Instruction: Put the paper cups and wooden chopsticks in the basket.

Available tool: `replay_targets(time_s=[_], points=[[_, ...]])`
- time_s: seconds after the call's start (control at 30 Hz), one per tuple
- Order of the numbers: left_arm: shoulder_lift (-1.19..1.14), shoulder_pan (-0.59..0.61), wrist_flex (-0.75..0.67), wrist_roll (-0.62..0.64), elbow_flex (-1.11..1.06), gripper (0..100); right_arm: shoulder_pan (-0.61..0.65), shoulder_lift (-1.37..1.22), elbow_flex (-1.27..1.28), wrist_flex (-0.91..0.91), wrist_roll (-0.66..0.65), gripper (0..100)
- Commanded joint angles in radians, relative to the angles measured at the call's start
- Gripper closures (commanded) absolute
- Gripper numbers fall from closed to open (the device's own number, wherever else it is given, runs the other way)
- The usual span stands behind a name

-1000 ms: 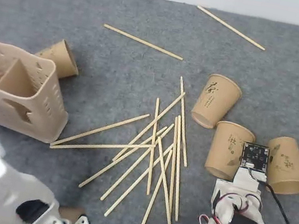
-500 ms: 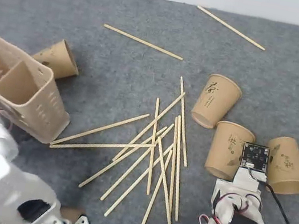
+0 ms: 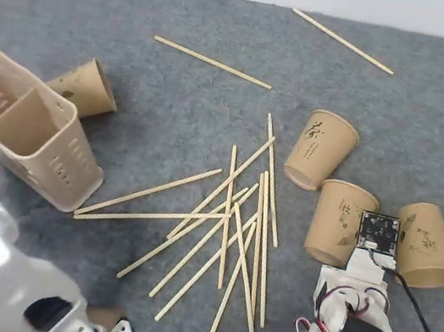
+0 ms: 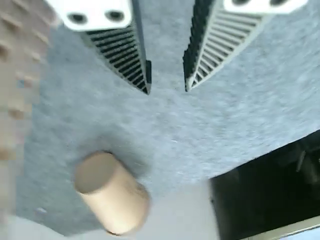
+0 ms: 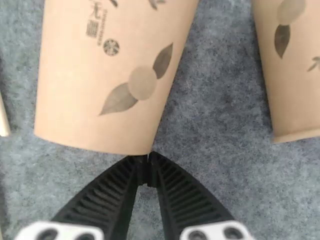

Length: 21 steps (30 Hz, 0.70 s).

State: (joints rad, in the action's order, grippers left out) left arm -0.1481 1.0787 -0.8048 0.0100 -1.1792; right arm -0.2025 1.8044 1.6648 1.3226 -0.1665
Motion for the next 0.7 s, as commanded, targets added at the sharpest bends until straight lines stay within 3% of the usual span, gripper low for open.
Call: replay_targets(time_s=[0.0,0.13,0.2,0.43,0.67], points=[[0.051,0.072,0.21,0.13,0.186,90,-0.012,0.013,0.018,-0.013,-0.012,99.1],[0.043,0.078,0.678,0.107,0.475,89,-0.012,0.013,0.018,-0.013,-0.012,99.1],[0.009,0.078,0.825,0.109,0.61,89,-0.012,0.013,0.018,-0.013,-0.012,99.1],[-0.198,0.055,0.859,0.1,0.929,89,-0.012,0.013,0.018,-0.013,-0.012,99.1],[-0.427,-0.003,0.859,-0.127,1.178,89,-0.012,0.013,0.018,-0.013,-0.012,99.1]])
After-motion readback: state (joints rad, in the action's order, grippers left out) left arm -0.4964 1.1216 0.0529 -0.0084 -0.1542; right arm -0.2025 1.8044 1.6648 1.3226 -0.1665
